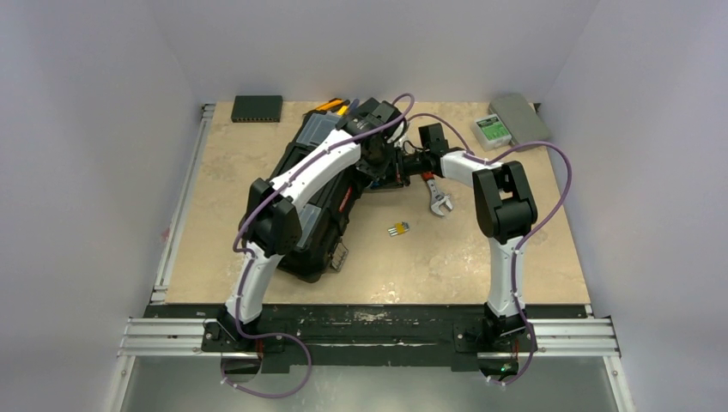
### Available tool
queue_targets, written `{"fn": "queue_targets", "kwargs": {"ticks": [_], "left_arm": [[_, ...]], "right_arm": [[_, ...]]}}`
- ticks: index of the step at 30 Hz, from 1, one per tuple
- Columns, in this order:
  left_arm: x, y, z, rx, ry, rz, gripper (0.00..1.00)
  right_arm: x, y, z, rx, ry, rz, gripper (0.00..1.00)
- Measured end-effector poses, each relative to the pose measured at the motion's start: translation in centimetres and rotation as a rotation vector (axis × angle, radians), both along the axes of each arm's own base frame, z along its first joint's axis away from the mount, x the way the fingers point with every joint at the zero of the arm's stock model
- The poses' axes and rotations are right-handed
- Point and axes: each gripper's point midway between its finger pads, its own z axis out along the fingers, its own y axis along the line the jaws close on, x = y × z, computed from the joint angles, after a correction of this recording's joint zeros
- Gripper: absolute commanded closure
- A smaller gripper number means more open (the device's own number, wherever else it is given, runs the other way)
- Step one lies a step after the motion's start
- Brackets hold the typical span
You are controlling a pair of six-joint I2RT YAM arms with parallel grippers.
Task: Pack the tool kit
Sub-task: Close the toolbox at the center of the board.
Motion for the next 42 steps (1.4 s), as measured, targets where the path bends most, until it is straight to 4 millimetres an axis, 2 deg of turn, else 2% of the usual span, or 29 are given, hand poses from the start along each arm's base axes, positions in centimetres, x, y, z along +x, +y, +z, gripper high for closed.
{"fn": "queue_targets", "kwargs": {"ticks": [9, 14, 19, 24, 27, 34, 39, 42], "left_arm": [[0.0, 0.3, 0.3, 0.001, -0.005, 0.042, 1.00], [0.2, 0.8, 0.6, -0.007, 0.001, 0.052, 1.00], [0.2, 0.8, 0.7, -0.031, 0.013, 0.059, 1.00], [0.1, 0.6, 0.8, -0.063, 0.028, 0.057, 1.00], [-0.1, 0.3, 1.1, -0.107, 0.055, 0.049, 1.00], [-0.4, -0.1, 2.0, -0.188, 0.096, 0.041, 1.00], [-0.5, -0.1, 3.4, -0.239, 0.100, 0.045, 1.00], [-0.5, -0.1, 4.4, -0.255, 0.082, 0.043, 1.00]], "right_arm": [[0.4, -0.5, -1.1, -0.067, 0.005, -0.044, 1.00], [0.3, -1.2, -0.1, -0.107, -0.027, -0.084, 0.99], [0.5, -2.1, 1.1, -0.125, -0.067, -0.121, 0.84], [-0.7, -3.3, 0.3, -0.161, -0.060, -0.166, 0.73], [-1.4, -3.9, -0.3, -0.179, -0.052, -0.199, 0.63], [-2.2, -4.1, -1.1, -0.118, -0.050, -0.302, 0.28], [-2.8, -3.9, -1.6, -0.012, -0.019, -0.390, 0.20], [-2.0, -3.7, -0.1, 0.070, -0.051, -0.437, 0.17]]}}
